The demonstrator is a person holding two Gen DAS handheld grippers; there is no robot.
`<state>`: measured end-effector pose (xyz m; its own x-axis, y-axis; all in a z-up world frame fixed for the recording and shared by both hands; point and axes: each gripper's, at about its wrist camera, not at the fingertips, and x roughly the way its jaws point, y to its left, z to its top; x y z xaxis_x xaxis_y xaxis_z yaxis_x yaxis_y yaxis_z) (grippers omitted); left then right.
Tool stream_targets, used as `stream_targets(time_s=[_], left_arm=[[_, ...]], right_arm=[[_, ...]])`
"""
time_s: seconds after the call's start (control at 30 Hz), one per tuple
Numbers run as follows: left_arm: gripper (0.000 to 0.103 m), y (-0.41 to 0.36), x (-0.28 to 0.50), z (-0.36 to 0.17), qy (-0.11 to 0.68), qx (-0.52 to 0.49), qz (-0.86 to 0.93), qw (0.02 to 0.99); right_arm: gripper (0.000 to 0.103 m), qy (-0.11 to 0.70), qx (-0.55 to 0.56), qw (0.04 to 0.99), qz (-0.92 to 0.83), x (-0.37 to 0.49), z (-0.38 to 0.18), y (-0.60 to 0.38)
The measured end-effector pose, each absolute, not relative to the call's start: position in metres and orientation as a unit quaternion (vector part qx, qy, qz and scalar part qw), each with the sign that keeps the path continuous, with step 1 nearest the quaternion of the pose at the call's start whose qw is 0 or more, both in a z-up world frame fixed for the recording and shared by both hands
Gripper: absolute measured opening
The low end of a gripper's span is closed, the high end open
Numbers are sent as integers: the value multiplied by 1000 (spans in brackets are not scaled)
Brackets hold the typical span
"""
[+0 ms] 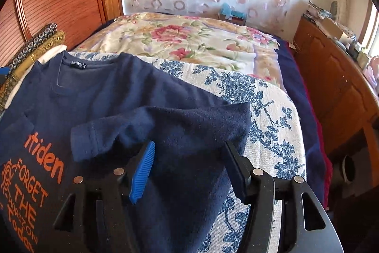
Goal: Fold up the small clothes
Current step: 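Lower the folded sleeve onto the shirt and open the right tool, then grasp the folded shirt edge near the collar with the left tool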
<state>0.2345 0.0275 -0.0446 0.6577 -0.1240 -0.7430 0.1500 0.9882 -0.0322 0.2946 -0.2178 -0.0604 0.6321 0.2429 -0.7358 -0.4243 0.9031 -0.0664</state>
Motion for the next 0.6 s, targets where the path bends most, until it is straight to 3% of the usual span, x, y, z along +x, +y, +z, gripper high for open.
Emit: stream_targets(time_s=[0.27, 0.6], left_arm=[[45, 30, 281, -66, 459, 68, -28, 885], [45, 32, 306, -92, 501, 95, 1, 860]], right_arm=[[67, 388, -112, 896, 183, 302, -68, -221], [68, 387, -112, 897, 183, 301, -69, -225]])
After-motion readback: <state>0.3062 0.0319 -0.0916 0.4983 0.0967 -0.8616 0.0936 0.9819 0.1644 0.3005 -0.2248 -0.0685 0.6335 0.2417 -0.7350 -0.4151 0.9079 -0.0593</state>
